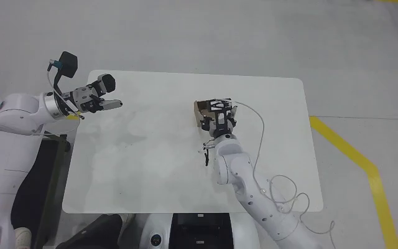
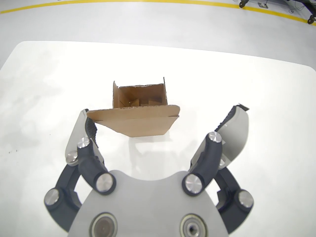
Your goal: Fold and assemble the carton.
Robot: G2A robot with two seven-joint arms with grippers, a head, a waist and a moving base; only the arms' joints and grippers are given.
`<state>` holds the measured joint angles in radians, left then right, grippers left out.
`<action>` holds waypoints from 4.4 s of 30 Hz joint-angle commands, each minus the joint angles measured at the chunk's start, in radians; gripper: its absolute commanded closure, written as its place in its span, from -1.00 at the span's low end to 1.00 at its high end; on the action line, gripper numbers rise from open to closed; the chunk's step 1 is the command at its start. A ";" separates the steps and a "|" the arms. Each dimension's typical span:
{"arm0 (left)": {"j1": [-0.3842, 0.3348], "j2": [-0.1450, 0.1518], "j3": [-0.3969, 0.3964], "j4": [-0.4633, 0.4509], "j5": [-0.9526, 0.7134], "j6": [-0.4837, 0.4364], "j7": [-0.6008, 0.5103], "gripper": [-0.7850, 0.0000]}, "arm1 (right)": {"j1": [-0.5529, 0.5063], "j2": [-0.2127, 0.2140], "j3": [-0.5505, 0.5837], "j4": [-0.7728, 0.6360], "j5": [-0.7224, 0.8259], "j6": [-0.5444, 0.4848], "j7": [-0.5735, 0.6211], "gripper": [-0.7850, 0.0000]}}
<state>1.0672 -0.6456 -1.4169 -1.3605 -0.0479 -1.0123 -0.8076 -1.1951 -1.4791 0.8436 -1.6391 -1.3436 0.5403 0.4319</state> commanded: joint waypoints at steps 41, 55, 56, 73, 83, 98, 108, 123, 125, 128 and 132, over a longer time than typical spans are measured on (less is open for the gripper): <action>0.000 0.000 0.000 0.000 0.000 0.000 0.000 -1.00 | -0.226 0.014 0.214 -0.178 0.034 -0.074 0.003 0.25; 0.000 0.000 0.000 0.000 0.000 0.000 0.000 -1.00 | -0.218 0.012 0.234 -0.163 0.035 -0.127 0.017 0.19; 0.000 0.000 0.000 0.000 0.000 0.000 0.000 -1.00 | -0.210 0.011 0.234 -0.152 0.037 -0.132 0.015 0.15; 0.000 0.000 0.000 0.000 0.000 0.000 0.000 -1.00 | -0.164 0.003 0.269 -0.056 0.127 -0.189 -0.025 0.26; 0.000 0.000 0.000 0.000 0.000 0.000 0.000 -1.00 | -0.147 -0.001 0.275 -0.026 0.157 -0.210 -0.032 0.67; 0.000 0.000 0.000 0.000 0.000 0.000 0.000 -1.00 | -0.263 -0.002 0.323 -0.200 0.541 -0.442 -0.121 1.00; 0.000 0.000 0.000 0.000 0.000 0.000 0.000 -1.00 | -0.319 0.005 0.310 -0.261 0.804 -0.618 -0.038 1.00; 0.000 0.000 0.000 0.000 0.000 0.000 0.000 -1.00 | -0.310 0.027 0.392 -0.150 1.134 -0.765 0.076 1.00; 0.000 0.000 0.000 0.000 0.000 0.000 0.000 -1.00 | -0.313 0.029 0.393 -0.149 1.158 -0.764 0.083 1.00; 0.000 0.000 0.000 0.000 0.000 0.000 0.000 -1.00 | -0.314 0.031 0.396 -0.149 1.161 -0.765 0.082 1.00; 0.000 0.000 0.000 0.000 0.000 0.000 0.000 -1.00 | -0.314 0.031 0.396 -0.149 1.161 -0.765 0.082 1.00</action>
<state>1.0672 -0.6456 -1.4169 -1.3605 -0.0479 -1.0123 -0.8076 -1.5091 -1.4485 1.2394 -1.7881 -0.1829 -0.2246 0.5142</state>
